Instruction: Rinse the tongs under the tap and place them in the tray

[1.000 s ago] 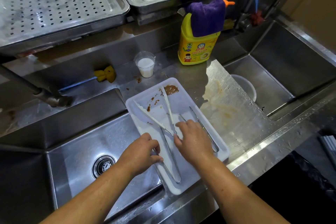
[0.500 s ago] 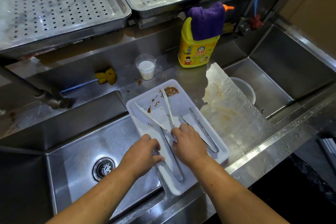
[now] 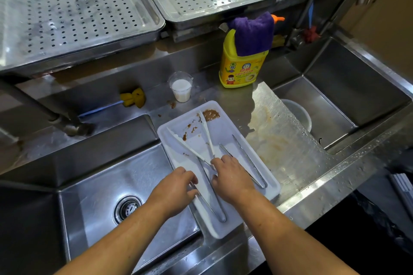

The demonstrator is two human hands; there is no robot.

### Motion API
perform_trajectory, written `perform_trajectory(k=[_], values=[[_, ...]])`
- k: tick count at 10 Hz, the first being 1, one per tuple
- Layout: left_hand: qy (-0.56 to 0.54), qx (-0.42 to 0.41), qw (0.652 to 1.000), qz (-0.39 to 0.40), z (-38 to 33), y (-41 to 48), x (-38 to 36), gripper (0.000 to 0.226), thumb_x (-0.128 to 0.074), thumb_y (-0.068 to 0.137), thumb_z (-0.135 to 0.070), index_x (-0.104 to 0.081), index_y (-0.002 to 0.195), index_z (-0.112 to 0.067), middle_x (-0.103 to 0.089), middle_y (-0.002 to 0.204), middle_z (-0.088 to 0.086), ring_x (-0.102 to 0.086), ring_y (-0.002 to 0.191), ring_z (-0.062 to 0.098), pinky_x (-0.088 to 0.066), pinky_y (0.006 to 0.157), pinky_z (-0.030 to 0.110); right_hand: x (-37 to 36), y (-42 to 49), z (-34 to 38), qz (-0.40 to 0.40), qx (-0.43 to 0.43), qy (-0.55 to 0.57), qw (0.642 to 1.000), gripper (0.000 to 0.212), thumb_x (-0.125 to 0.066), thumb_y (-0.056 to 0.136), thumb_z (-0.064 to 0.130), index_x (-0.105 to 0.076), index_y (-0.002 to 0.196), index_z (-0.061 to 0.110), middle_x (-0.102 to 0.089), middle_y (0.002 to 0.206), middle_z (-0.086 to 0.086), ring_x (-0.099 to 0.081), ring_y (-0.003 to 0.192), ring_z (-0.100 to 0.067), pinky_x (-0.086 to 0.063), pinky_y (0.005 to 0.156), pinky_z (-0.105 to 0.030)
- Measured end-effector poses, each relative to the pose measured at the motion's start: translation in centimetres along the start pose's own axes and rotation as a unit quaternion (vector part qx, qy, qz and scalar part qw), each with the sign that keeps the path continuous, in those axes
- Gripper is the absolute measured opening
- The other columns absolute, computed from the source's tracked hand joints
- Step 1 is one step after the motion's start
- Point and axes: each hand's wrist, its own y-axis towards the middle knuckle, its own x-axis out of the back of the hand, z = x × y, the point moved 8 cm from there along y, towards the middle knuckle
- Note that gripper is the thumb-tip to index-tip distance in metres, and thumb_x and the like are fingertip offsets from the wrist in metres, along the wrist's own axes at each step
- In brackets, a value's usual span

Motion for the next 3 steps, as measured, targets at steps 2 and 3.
perform_trajectory(k=[2,3], values=[[-0.059,0.041,0.997,0.04,1.5,-1.2,2.6,0.028,-0.064,0.095,-0.048,-0.066,0.122,-0.042,-0.068,0.115,-0.02,-0.063,0.093,0.002,-0.056,0.079,0.025,1.8,-0.7,2.0,0.063,-0.043,-0.05,0.996,0.04,-0.05,0.099,0.025,-0.049,0.137,0.014,-0.058,0.131,-0.014,-0.052,0.123,-0.036,-0.047,0.099,-0.043],[-0.05,0.057,0.995,0.06,2.7,-2.4,3.7,0.035,-0.064,0.092,-0.053,-0.066,0.124,-0.04,-0.071,0.124,-0.016,-0.064,0.098,0.004,-0.051,0.079,0.025,2.7,-1.1,3.5,0.063,-0.064,-0.074,0.993,0.041,-0.051,0.098,0.025,-0.049,0.137,0.013,-0.057,0.134,-0.015,-0.052,0.124,-0.036,-0.046,0.101,-0.043]])
